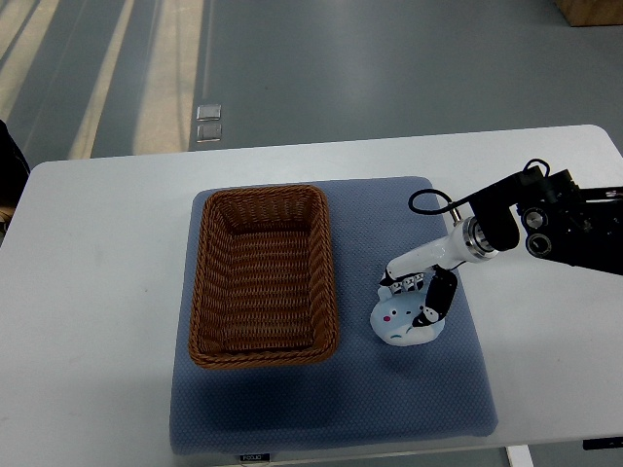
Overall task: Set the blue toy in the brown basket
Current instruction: 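Close the right hand fingers around the blue plush toy, then lift the plush toy and carry it over the wicker basket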
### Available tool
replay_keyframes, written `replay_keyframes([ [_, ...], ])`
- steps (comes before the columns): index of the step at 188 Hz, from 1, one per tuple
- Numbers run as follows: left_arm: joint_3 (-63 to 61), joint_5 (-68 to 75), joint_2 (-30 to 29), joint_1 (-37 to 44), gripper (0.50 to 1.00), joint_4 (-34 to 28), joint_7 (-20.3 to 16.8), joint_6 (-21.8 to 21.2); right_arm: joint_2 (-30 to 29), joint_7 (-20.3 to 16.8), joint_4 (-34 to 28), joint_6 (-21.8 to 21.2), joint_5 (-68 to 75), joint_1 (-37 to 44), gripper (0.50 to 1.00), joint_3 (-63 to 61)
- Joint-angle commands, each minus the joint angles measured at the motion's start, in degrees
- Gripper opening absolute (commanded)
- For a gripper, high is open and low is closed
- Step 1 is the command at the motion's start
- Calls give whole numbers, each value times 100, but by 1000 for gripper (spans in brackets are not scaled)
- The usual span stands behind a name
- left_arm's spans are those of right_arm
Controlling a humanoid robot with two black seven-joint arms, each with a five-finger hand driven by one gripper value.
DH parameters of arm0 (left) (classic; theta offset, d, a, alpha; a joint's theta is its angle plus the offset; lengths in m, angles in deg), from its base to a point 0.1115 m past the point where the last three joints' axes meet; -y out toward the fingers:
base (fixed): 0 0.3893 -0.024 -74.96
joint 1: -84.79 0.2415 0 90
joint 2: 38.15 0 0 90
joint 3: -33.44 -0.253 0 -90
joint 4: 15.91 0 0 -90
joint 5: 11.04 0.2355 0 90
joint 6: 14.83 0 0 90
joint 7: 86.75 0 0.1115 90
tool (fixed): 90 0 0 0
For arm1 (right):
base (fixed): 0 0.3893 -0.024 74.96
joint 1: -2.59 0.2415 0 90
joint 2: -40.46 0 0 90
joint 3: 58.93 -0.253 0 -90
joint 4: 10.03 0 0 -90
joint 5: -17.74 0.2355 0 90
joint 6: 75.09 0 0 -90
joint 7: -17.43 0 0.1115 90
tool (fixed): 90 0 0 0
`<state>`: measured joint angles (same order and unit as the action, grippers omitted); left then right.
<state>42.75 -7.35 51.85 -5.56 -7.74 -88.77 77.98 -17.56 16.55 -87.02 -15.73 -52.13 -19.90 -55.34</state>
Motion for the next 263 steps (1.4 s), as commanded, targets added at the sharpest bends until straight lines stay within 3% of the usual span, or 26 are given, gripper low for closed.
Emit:
replay_keyframes([
  [1,0,0,0,0,1000,1,0,0,45,0,0,-12,0,43,500,-8],
  [58,0,0,0,0,1000,1,0,0,220,70,97,-117,26,377,500,-237],
  [111,0,0,0,0,1000,1,0,0,150,79,641,-372,88,1089,500,-632],
  [191,0,0,0,0,1000,1,0,0,-1494,79,1283,-205,255,1538,500,-1116],
  [263,0,0,0,0,1000,-8,0,0,-2583,62,2030,208,149,870,500,-1159],
])
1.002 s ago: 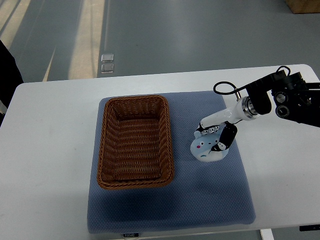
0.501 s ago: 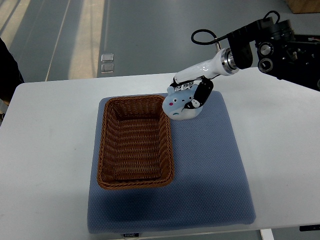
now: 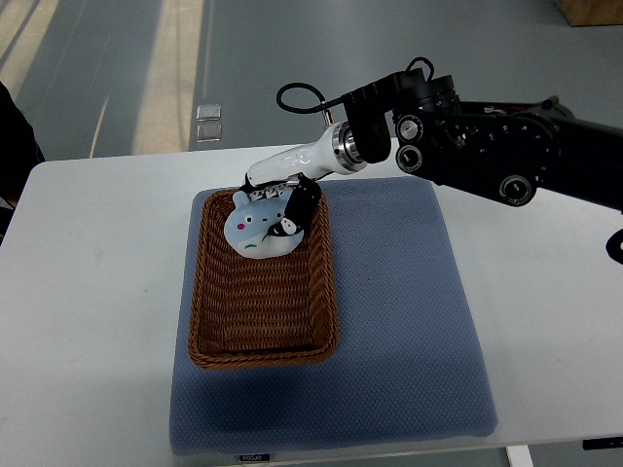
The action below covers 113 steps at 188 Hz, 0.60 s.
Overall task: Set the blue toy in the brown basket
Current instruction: 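Lift the plush toy and carry it over the wicker basket, then open the right hand to release the toy into the basket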
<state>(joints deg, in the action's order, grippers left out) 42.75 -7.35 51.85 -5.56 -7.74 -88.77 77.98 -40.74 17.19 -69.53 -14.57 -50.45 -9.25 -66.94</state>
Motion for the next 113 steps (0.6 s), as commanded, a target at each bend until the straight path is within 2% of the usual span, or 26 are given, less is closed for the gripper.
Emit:
replay_keyframes([
  [1,0,0,0,0,1000,-9,0,0,-265,-2,282,92,-19,-196,500,0],
  [60,0,0,0,0,1000,0,0,0,-626,-2,545,443,-160,-653,500,9],
  [72,0,0,0,0,1000,0,0,0,-696,-2,563,540,-160,-732,529,18],
  [90,0,0,0,0,1000,0,0,0,-749,-2,624,601,-169,-828,539,27],
  [113,0,0,0,0,1000,0,0,0,-828,-2,651,715,-169,-899,594,18],
])
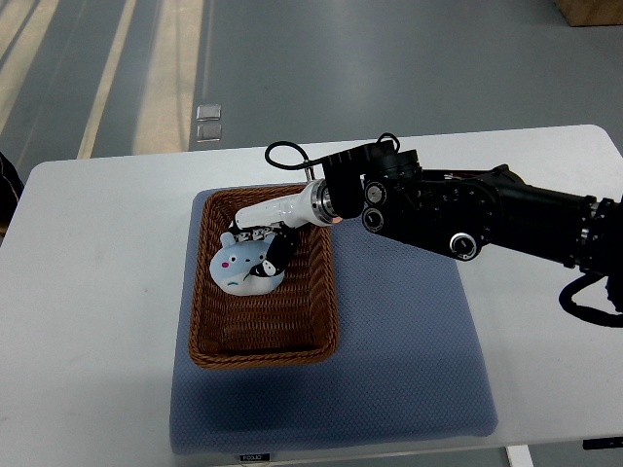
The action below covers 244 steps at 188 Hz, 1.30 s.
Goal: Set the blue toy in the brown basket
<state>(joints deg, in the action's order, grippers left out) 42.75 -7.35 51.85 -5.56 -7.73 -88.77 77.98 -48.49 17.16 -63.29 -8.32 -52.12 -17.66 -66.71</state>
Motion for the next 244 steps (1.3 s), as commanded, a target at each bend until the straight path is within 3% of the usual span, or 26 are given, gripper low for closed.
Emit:
replay_keyframes([
  [1,0,0,0,0,1000,0,0,0,-52,1,27,91,-1,-58,594,-5],
  [53,0,0,0,0,1000,0,0,0,-87,9,106,205,-1,-128,752,-23],
  [91,0,0,0,0,1000,0,0,0,-35,18,123,222,17,-128,793,-31],
  [132,0,0,0,0,1000,0,0,0,45,27,114,170,96,-93,895,-321],
  [199,0,0,0,0,1000,0,0,0,291,27,114,170,175,21,909,-796],
  [244,0,0,0,0,1000,0,0,0,660,45,229,231,658,-383,909,-2149],
])
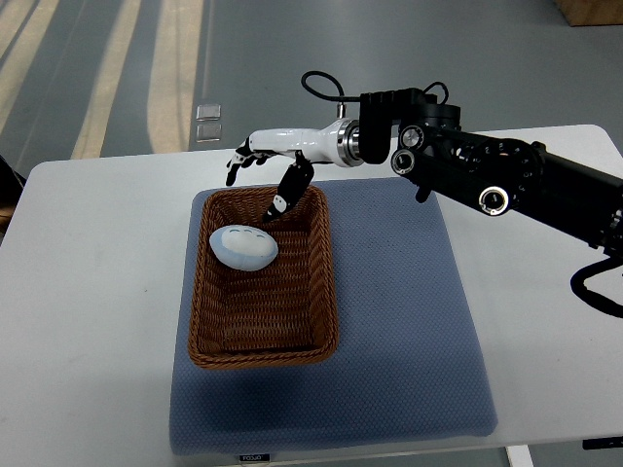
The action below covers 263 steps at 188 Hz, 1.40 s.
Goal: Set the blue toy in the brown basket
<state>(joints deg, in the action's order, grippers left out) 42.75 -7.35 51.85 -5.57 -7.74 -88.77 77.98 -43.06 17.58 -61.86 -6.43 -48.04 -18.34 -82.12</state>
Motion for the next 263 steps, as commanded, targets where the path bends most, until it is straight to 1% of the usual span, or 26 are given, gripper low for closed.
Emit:
replay_keyframes([
  [1,0,0,0,1,1000,-8,0,0,134,2,103,51,276,-376,909,-678],
  [15,0,0,0,1,1000,-8,0,0,178,2,130,68,382,-667,909,-1145],
  [38,0,0,0,1,1000,1,0,0,178,2,156,253,426,-1264,909,-2102],
  [70,0,0,0,1,1000,1,0,0,90,46,270,473,733,-1757,909,-3158],
  [91,0,0,0,1,1000,1,0,0,90,55,279,833,1243,-1959,909,-3571],
  [120,-9,0,0,1,1000,1,0,0,107,345,428,1465,2315,-2231,909,-3764],
  [137,0,0,0,1,1000,-8,0,0,116,407,516,1922,2930,-2416,909,-3913],
  [158,0,0,0,1,1000,1,0,0,99,424,639,2221,3370,-2548,909,-4054],
  [176,0,0,0,1,1000,-8,0,0,90,582,692,2432,3721,-2688,909,-4159],
  [199,0,0,0,1,1000,-8,0,0,90,723,762,2520,4091,-2732,909,-4159],
  [224,0,0,0,1,1000,1,0,0,90,890,841,2520,4143,-2724,909,-4159],
  [263,0,0,0,1,1000,1,0,0,2,899,956,2547,4143,-2741,911,-4133],
])
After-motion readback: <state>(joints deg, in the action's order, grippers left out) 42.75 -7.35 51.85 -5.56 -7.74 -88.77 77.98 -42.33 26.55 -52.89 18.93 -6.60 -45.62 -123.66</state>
